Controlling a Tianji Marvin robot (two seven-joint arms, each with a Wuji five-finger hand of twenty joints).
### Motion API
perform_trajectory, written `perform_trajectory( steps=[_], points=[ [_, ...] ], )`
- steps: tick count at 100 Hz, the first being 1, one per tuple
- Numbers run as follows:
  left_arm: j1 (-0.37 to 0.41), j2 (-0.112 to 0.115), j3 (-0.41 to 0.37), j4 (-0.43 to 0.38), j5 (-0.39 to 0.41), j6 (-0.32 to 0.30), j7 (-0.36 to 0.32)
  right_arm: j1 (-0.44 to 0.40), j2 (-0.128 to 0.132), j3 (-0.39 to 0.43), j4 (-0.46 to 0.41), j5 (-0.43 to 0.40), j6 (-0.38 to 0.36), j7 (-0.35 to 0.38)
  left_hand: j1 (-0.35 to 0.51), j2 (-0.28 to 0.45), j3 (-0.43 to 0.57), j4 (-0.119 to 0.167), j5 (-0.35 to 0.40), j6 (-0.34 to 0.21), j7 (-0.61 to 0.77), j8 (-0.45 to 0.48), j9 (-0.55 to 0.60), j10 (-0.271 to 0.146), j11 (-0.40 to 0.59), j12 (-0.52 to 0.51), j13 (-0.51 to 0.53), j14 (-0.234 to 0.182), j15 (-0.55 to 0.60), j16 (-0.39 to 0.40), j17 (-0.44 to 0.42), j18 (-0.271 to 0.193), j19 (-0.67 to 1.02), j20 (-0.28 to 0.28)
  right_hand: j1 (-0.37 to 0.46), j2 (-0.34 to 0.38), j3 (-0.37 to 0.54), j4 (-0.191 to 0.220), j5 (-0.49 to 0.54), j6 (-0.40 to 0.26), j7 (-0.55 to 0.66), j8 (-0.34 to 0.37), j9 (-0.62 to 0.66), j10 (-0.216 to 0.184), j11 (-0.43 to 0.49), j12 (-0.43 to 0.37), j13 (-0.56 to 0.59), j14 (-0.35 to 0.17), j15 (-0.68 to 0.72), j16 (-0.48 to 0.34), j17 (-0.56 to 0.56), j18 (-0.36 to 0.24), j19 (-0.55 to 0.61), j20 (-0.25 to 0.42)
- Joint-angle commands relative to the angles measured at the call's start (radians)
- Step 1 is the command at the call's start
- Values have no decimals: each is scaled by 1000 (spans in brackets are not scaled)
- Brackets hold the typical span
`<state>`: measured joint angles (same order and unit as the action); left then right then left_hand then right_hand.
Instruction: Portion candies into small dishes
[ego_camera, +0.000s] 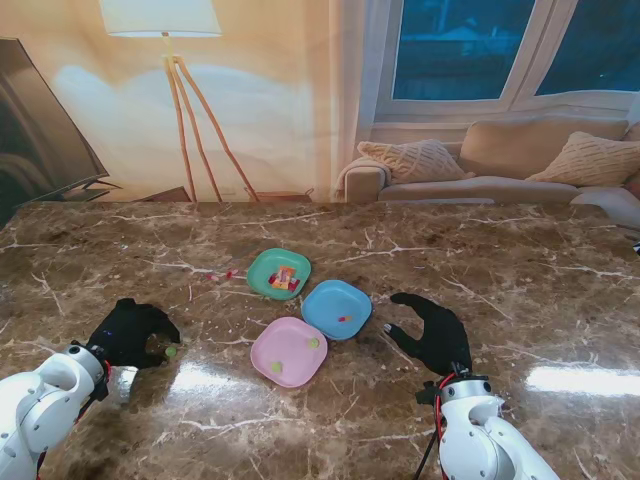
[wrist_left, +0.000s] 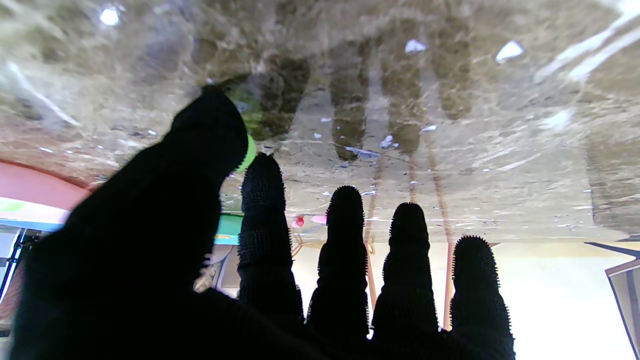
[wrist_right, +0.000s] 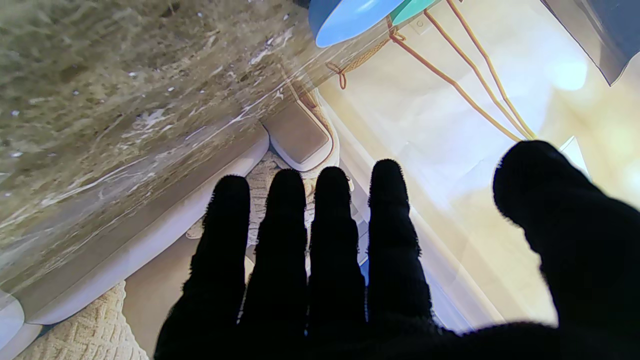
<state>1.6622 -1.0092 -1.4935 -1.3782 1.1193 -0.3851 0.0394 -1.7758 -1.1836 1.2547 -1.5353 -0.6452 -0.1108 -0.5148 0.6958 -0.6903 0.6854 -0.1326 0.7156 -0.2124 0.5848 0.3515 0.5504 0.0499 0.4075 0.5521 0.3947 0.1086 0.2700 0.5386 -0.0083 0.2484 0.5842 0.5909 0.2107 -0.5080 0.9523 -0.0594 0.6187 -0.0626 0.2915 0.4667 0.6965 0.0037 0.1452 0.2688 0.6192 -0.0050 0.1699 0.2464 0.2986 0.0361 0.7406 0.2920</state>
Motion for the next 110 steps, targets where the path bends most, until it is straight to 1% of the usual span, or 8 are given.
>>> perform_trajectory(
  steps=[1,10,21,28,39,62,72,110],
  points=[
    [10,-3,5,5,-1,0,1,-9,0,-2,0,3,8,14,48,-5,-50,-17,54,-27,45,10,25,-11,16,12,21,-8,30,15,-7,3,33,2,-20,5,17,14,1,-26,0,9,6,-5,-2,10,-31,5,-5,16,-9,-7,-26,21],
    [6,-3,10,13,-3,-2,13,-9,0,-3,-1,4,8,16,66,-4,-83,-27,69,-36,60,-3,30,-13,18,12,25,-9,33,15,-7,4,41,-2,-20,5,17,14,1,-27,0,9,5,-5,-2,10,-31,6,-5,16,-9,-6,-27,21],
    [1,-4,14,22,-1,-1,28,-9,0,-3,-1,3,8,17,97,3,-132,-26,87,-49,90,-18,39,-14,24,14,31,-10,39,17,-5,5,49,-7,-19,5,17,14,1,-27,0,9,6,-5,-2,10,-31,7,-5,16,-10,-6,-27,22],
    [-2,-3,17,27,2,0,38,-9,1,-2,-2,2,8,17,130,12,-176,-16,100,-60,118,-34,48,-15,30,17,41,-11,45,19,-2,7,60,-9,-19,5,17,14,1,-27,0,9,6,-5,-2,10,-32,6,-5,16,-10,-5,-27,22],
    [-3,-3,19,30,5,4,42,-10,1,-1,-2,2,9,19,199,50,-282,21,103,-71,181,-80,59,-17,38,19,49,-14,52,20,-1,8,77,-15,-19,6,17,14,1,-28,-1,9,5,-5,-2,10,-32,8,-5,16,-10,-4,-26,22],
    [-11,-5,30,41,2,11,57,-10,1,-4,-2,4,10,24,231,134,-288,55,140,-84,221,-94,84,-22,53,25,71,-15,67,25,10,7,104,-12,-19,6,17,14,-1,-28,-1,8,6,-7,-2,10,-35,8,-6,16,-10,7,-20,29],
    [-16,-4,32,45,1,10,55,-9,2,-5,-2,3,11,25,252,141,-272,66,150,-80,229,-97,89,-22,56,26,74,-14,69,25,12,9,109,-13,-19,6,17,14,0,-29,-1,9,5,-6,-3,10,-37,9,-7,16,-11,10,-19,31],
    [-31,-4,37,56,-13,-1,44,-6,1,-8,0,5,13,25,244,171,-268,58,175,-87,274,-101,88,-27,64,36,69,-21,69,23,5,1,115,-20,-19,6,16,14,-1,-29,-1,9,5,-6,-3,10,-39,12,-6,19,-12,16,-16,42]
  ],
)
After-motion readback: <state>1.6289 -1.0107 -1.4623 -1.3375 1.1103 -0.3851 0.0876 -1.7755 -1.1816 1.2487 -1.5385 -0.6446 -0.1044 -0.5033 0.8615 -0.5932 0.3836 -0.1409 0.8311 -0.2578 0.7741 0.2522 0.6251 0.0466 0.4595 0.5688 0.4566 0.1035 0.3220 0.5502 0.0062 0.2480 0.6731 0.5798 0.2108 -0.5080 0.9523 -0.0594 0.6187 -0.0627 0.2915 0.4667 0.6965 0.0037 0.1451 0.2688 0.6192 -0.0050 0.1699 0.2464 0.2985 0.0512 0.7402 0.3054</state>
